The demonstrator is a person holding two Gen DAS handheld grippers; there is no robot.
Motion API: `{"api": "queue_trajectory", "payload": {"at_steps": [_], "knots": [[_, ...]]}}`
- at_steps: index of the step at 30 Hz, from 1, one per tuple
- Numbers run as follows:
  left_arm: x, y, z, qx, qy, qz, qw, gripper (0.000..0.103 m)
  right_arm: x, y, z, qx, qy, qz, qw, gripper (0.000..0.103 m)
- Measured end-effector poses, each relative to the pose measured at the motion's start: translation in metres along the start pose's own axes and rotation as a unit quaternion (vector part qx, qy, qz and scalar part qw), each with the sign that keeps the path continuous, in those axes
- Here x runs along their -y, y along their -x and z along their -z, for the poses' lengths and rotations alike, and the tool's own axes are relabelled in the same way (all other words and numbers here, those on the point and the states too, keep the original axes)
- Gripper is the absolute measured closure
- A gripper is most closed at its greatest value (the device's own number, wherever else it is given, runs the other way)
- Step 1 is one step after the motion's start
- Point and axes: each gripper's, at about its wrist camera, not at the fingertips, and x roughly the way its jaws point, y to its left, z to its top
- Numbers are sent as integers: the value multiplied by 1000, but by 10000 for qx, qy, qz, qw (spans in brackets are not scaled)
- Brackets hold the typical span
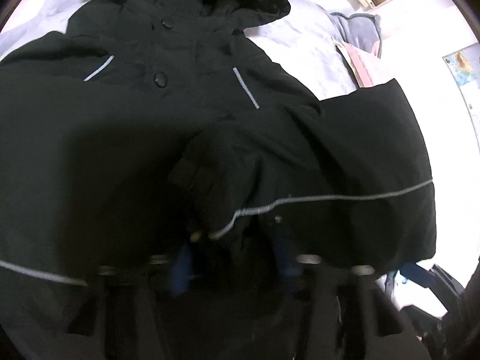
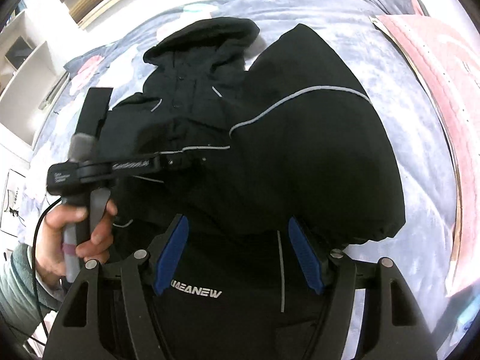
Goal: Fold large clothes
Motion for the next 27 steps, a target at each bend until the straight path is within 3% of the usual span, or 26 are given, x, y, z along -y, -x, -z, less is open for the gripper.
{"api": "queue_trajectory", "payload": {"at_steps": [4,10,14,16,19,22,24,27], "knots": [[0,24,2,306,3,129,9994,84,-3,4,-5,56,-30,-27,10000,31],[-20,124,5,1096,-35,222,9937,85,-6,29,-16,424,23,-352,9985,31],[-62,181,10,1426,126,-435,9887,85,-16,23,-26,455,45,-716,9964,31],[-95,196,14,1424,307,-822,9859,85,-19,15,-30,450,76,-656,9968,31],[-134,176,17,832,585,-940,9904,84,-20,-22,-38,234,214,-26,9995,31],[-156,138,26,327,628,-1128,9911,81,-8,-80,-41,-314,130,602,9976,31],[-162,118,28,302,724,-1131,9905,75,2,-110,-38,-571,23,862,9946,31],[-164,111,30,410,907,-1123,9887,71,6,-123,-34,-582,37,953,9937,25]]}}
